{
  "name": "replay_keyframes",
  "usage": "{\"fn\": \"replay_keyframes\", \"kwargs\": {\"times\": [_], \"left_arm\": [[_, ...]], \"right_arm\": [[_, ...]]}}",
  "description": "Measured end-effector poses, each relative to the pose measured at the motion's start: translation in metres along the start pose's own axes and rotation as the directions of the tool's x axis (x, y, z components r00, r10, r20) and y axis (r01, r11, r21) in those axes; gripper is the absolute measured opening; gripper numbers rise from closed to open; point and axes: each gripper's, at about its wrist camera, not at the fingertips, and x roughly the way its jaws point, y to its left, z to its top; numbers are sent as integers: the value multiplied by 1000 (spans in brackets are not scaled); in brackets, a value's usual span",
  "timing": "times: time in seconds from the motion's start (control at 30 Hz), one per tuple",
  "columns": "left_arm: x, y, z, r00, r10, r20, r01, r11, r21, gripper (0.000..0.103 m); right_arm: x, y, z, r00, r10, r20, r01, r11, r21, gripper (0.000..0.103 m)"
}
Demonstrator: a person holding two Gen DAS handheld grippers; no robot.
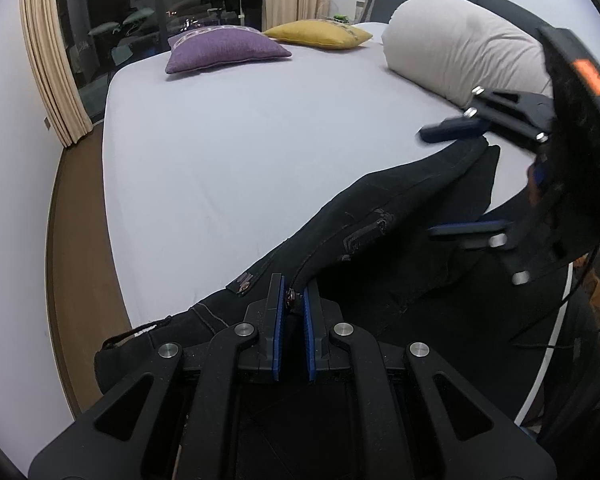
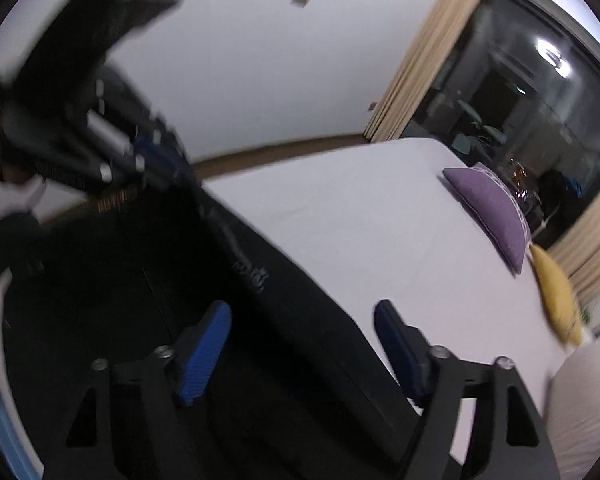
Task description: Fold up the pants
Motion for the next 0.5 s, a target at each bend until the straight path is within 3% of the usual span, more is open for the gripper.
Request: {"fn": "replay_keyframes", "kwargs": {"times": [0.13, 0.2, 0.3, 0.5], "left_arm": [[-5, 2, -4, 1000, -3, 8, 3, 1000, -5, 7], [-5, 4, -3, 1000, -6, 8, 6, 1000, -9, 8], [-5, 5, -6, 1000, -11, 4, 11, 1000, -2, 7], [-13, 0, -11, 1000, -24, 17, 23, 1000, 5, 7]], "right_arm": [[31, -3, 3, 996, 46, -79, -45, 999, 7, 53], [42, -4, -4, 990, 69, -124, -66, 997, 28, 32], [50, -13, -2, 988, 78, -136, -73, 996, 43, 11], [27, -29, -3, 994, 70, -87, -65, 997, 50, 6]]}}
